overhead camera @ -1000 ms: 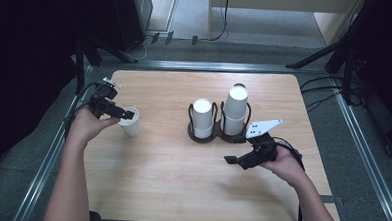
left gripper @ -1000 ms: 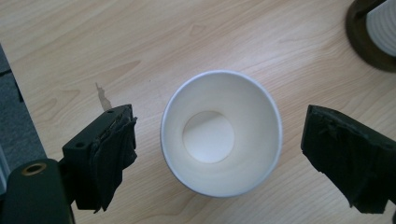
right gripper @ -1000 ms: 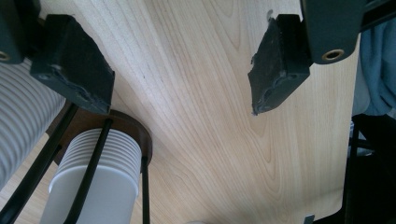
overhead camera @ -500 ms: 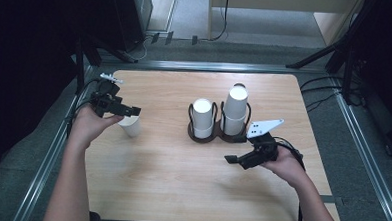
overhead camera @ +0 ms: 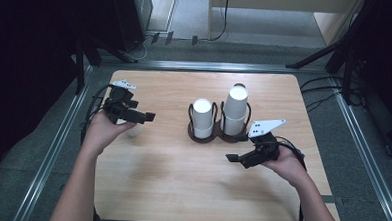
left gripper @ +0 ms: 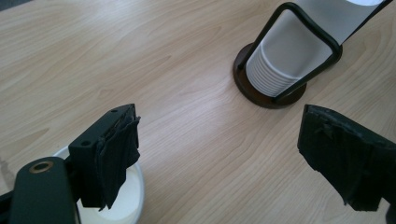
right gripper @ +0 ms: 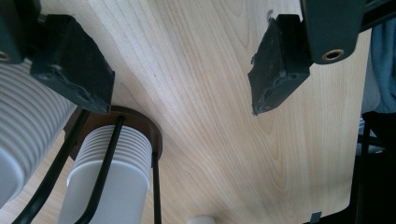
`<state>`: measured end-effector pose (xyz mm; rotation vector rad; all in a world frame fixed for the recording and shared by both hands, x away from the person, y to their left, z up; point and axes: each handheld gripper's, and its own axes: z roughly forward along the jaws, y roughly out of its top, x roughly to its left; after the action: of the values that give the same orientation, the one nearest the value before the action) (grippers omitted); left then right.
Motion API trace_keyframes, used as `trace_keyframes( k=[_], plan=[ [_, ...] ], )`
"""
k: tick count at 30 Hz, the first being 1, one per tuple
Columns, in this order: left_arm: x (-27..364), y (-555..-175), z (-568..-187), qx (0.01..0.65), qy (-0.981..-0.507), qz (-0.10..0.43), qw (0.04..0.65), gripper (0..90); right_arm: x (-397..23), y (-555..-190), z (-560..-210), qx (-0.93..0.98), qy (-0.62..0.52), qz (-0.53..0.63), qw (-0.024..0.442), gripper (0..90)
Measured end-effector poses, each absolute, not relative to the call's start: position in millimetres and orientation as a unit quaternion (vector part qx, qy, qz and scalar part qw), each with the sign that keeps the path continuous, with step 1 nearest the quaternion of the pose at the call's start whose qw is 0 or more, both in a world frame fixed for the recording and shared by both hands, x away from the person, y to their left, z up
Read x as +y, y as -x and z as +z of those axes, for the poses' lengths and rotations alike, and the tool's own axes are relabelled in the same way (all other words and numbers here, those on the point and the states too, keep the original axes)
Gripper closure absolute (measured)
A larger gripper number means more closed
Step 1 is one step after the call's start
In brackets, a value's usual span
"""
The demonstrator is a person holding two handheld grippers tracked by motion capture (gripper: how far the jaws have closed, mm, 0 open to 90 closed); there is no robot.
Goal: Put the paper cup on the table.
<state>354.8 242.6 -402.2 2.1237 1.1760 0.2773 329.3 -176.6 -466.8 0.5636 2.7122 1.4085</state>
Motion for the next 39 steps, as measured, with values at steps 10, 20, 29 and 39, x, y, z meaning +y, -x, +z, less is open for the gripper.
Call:
trace_keyframes(
  k=[10, 20, 29, 39],
  plan=[
    [226.8, -347.3, -419.5, 0.435, -0.814, 0.089, 0.375, 12.8, -176.7, -327.4, -468.3, 0.874, -0.179, 0.45, 0.023, 22.5],
    [206.1, -336.4, -432.8, 0.414, -0.826, 0.082, 0.372, 13.1, -175.7, -327.7, -470.1, 0.874, -0.184, 0.448, 0.024, 22.5],
    [178.1, -328.0, -441.2, 0.377, -0.846, 0.074, 0.369, 13.0, -174.2, -327.4, -470.2, 0.873, -0.19, 0.449, 0.028, 22.5],
    [150.8, -317.6, -440.2, 0.357, -0.846, 0.054, 0.393, 13.0, -174.0, -327.2, -469.9, 0.871, -0.192, 0.45, 0.042, 22.5]
  ],
)
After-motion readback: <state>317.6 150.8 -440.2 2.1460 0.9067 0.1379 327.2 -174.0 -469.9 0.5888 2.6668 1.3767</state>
